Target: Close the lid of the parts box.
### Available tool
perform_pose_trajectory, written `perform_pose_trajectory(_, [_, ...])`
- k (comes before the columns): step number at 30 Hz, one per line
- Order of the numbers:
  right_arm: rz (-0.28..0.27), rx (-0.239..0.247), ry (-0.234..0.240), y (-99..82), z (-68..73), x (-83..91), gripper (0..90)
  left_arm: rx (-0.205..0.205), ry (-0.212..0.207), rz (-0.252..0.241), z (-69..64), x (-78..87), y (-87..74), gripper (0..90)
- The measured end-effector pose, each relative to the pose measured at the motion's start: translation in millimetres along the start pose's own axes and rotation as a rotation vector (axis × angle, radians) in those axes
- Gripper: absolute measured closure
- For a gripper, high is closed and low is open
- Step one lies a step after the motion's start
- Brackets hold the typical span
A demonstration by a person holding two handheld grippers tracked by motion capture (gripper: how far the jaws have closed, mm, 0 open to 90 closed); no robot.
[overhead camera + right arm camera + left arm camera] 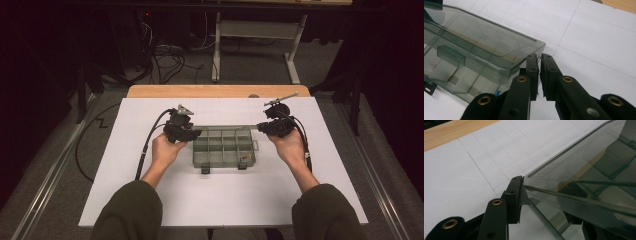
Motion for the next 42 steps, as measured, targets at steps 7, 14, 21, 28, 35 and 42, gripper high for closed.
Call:
perform_pose_trajectory(7, [0.008,0.016,0.008,-1.8,2.6,3.1,87.3,-0.002,0.001,0.0,0.3,-2.0,-0.9,55.3])
perform_pose_trajectory(14, [0.007,0.007,0.023,-5.2,1.4,3.4,86.6,0.017,-0.003,0.034,0.7,2.1,-1.9,51.5])
perform_pose_trajectory(21, [0.021,0.011,0.022,-8.8,2.7,0.2,86.7,0.016,0.014,0.067,1.8,14.2,-5.1,53.1])
perform_pose_trajectory(28, [0.031,0.02,0.026,-14.3,3.0,-3.0,86.6,0.041,0.052,0.067,12.6,25.5,-8.7,55.5])
perform_pose_trajectory(35, [0.046,0.021,0.027,-22.7,5.2,-8.8,86.6,0.034,0.064,0.029,14.9,35.6,-4.8,57.7])
perform_pose_trajectory(42, [0.051,0.018,0.036,-27.0,5.9,-12.4,86.6,0.07,0.099,0.023,23.0,37.9,0.3,60.4])
Point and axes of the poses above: each handheld gripper's, and its own axes: x roughly backward along the jaws, y roughly out of its top, z roughly to its left, the point moved 1 cm from there along -x, roughly forward along the jaws, and after that the axes turned 1 degree about -x, right-handed, at the moved point
